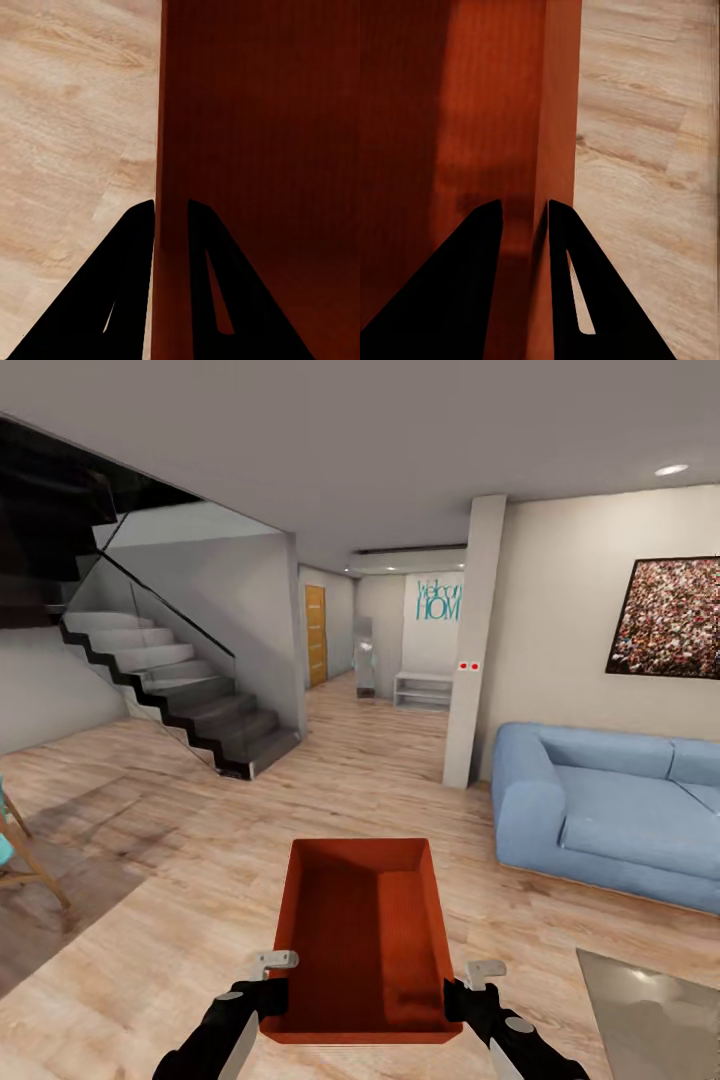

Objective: Move the two storage containers from the living room to the garage. In the garage, place one container on the floor and stack the other container on top of it (either order is fine).

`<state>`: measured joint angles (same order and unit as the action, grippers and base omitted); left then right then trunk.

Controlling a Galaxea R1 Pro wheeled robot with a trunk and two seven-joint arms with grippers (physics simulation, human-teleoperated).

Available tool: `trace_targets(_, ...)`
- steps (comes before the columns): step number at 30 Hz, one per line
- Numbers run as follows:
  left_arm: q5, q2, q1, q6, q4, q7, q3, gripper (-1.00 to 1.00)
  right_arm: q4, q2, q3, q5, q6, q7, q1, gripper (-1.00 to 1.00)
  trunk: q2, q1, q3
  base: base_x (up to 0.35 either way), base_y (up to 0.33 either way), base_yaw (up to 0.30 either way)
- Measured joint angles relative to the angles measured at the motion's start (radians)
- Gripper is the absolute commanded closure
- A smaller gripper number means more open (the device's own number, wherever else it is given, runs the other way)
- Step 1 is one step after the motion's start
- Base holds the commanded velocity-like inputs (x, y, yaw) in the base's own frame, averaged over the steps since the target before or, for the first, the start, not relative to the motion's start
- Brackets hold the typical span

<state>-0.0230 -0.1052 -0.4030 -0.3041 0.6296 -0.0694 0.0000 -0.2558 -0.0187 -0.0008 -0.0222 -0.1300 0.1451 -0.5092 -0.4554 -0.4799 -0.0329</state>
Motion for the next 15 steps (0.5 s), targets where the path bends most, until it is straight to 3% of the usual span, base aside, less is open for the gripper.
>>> trace_targets(6,0.000,0.000,0.000,0.000,0.000,0.000,0.000,1.00,0.000,0.000,0.000,0.000,0.000,0.000,0.000,1.00,0.000,0.000,0.000,0.287,0.149,-0.263)
trace_targets(15,0.000,0.000,0.000,0.000,0.000,0.000,0.000,1.00,0.001,0.000,0.000,0.000,0.000,0.000,0.000,1.00,0.000,0.000,0.000,0.287,0.149,-0.024)
